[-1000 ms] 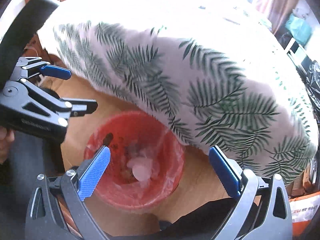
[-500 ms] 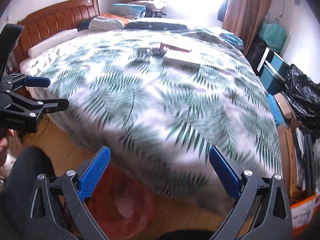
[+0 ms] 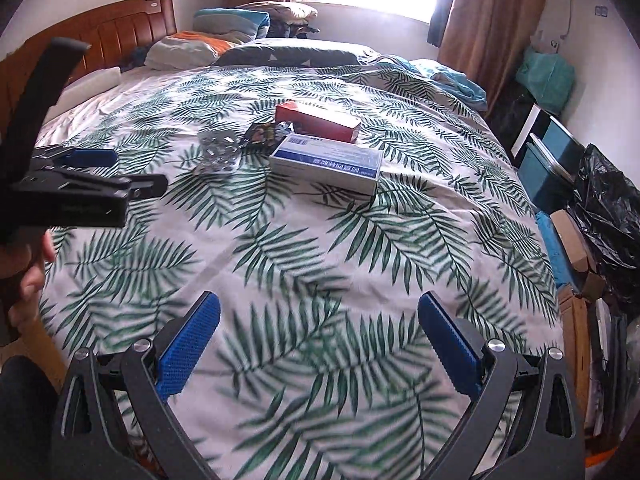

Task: Collect trash
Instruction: 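Raise both tools back over the bed toward the remaining items, then grasp the silver blister pack with the left tool while the right tool grasps the blue-white medicine box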

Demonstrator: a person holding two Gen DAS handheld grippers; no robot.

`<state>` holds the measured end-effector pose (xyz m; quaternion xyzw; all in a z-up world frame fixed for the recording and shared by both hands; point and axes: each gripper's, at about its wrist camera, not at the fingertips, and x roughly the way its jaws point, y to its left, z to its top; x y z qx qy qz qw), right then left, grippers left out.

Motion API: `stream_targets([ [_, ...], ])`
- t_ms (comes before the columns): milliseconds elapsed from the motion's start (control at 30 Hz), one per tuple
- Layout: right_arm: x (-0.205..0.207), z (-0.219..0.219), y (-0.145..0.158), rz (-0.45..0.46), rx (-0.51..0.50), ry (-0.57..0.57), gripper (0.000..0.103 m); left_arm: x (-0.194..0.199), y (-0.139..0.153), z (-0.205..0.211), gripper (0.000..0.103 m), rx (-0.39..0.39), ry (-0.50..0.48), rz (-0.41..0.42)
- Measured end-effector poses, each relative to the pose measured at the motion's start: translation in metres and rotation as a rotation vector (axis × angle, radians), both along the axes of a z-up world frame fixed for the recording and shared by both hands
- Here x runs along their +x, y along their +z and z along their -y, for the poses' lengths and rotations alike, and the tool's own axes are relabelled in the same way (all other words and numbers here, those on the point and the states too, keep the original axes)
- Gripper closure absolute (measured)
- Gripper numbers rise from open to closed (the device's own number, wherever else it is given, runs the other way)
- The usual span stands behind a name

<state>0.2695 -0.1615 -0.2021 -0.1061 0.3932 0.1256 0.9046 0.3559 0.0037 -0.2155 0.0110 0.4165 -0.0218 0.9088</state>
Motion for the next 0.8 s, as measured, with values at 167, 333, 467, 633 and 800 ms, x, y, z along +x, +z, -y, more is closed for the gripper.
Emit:
stream_targets([
  [167,0.029,0.001,-0.012,-0.008,0.023,-0.008,0.005,0.059,-0.019,0.001,0.006,-0.027,0.058,-0.015],
  [333,0.055,0.003,-0.022,-0.014,0.033,-0.014,0.005,0.100,-0.038,0.003,0.006,-0.010,0.106,-0.034],
  [467,0.079,0.002,-0.029,-0.004,0.025,-0.013,0.005,0.114,-0.046,0.001,0.006,-0.006,0.110,-0.054],
  [633,0.125,-0.002,-0.037,0.015,-0.010,0.031,0.005,0.120,-0.051,-0.007,0.006,-0.027,0.122,-0.071],
  [800,0.163,-0.009,-0.031,0.042,-0.027,0.115,0.005,0.119,-0.055,-0.012,0.006,-0.053,0.135,-0.077],
])
